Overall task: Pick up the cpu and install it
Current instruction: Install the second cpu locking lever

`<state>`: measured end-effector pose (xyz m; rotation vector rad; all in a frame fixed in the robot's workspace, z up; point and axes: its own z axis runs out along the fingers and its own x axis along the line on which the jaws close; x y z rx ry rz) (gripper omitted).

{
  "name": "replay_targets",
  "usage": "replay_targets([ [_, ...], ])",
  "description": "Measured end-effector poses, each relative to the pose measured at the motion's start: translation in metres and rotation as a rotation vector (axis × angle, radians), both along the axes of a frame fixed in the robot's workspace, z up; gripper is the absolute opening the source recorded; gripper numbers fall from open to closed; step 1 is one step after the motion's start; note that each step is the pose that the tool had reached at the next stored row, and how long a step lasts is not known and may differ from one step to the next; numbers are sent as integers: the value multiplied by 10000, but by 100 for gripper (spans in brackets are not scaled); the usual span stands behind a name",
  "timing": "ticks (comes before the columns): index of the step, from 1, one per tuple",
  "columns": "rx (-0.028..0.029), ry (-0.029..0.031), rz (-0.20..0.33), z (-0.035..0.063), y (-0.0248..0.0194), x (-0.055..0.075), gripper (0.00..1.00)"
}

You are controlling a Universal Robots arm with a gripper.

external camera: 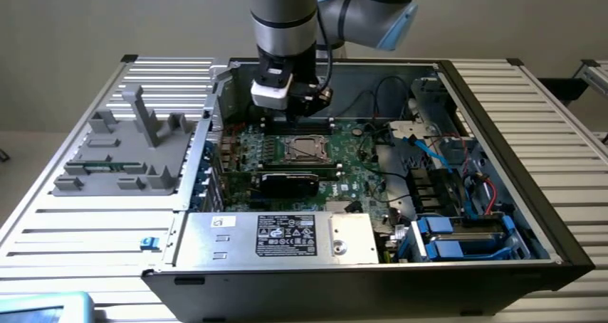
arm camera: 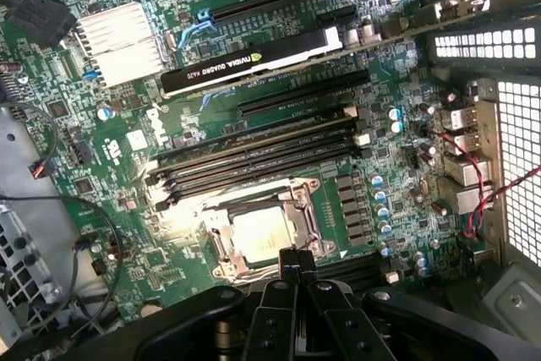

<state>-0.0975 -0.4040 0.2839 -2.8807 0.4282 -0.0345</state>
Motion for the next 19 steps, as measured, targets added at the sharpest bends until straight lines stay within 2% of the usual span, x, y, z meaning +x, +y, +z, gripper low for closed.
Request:
replay_targets([
  [1, 21, 38, 1, -9, -17, 0, 11],
  [4, 38, 185, 47, -38, -47, 0, 11],
  [6, 34, 238, 158, -50, -56, 0, 11],
  [12, 26, 242, 938, -76, -58, 0, 11],
  [14, 25, 251, 1014, -93, -77, 2, 11],
  [17, 86, 252, 1016, -133, -132, 17, 11],
  [19, 177, 249, 1017, -158, -157, 22, 11],
])
